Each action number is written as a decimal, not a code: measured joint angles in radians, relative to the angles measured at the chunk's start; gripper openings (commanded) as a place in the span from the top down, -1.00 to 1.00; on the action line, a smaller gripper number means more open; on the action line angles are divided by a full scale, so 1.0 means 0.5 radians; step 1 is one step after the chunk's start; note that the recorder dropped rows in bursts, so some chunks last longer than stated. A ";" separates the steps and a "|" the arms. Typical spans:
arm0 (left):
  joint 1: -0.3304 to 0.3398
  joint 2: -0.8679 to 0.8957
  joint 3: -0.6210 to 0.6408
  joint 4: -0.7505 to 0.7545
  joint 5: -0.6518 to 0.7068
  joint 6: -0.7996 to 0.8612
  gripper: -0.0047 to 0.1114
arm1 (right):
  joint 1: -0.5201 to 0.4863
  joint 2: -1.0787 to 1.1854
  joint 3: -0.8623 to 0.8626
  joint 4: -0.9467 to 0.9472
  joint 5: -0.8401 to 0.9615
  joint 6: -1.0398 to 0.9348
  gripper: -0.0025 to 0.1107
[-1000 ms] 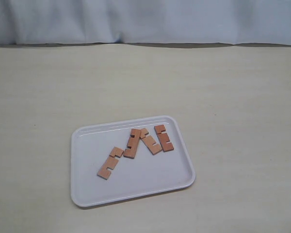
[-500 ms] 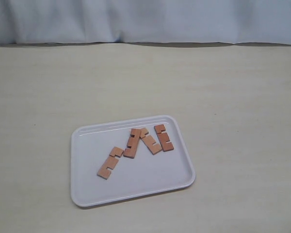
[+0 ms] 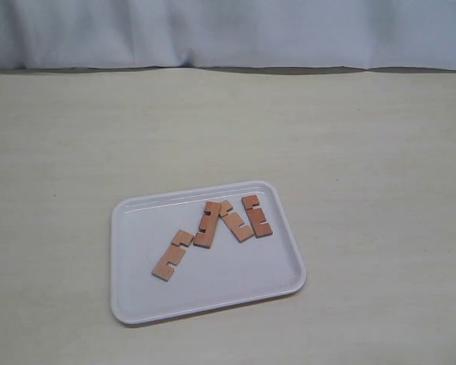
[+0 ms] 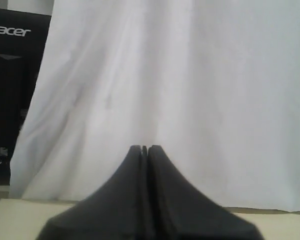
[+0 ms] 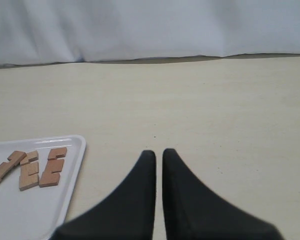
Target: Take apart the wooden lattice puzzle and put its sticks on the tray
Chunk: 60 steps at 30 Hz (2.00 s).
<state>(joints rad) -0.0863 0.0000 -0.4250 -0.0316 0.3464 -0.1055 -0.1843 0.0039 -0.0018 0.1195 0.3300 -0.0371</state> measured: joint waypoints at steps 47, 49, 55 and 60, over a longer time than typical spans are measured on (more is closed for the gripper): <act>0.000 0.002 0.843 0.193 -0.069 -0.046 0.92 | 0.000 0.000 0.000 0.000 0.000 0.000 0.88; 0.000 0.002 0.843 0.193 -0.069 -0.046 0.92 | 0.000 0.000 0.000 0.000 0.000 0.000 0.88; 0.000 0.002 0.843 0.193 -0.069 -0.046 0.92 | 0.000 0.000 0.000 0.000 0.000 0.000 0.88; 0.000 0.002 0.843 0.193 -0.069 -0.046 0.92 | 0.000 0.000 0.000 0.000 0.000 0.000 0.88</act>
<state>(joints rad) -0.0863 0.0012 -0.0035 0.0646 0.3118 -0.1283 -0.1843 0.0039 -0.0018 0.1195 0.3300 -0.0371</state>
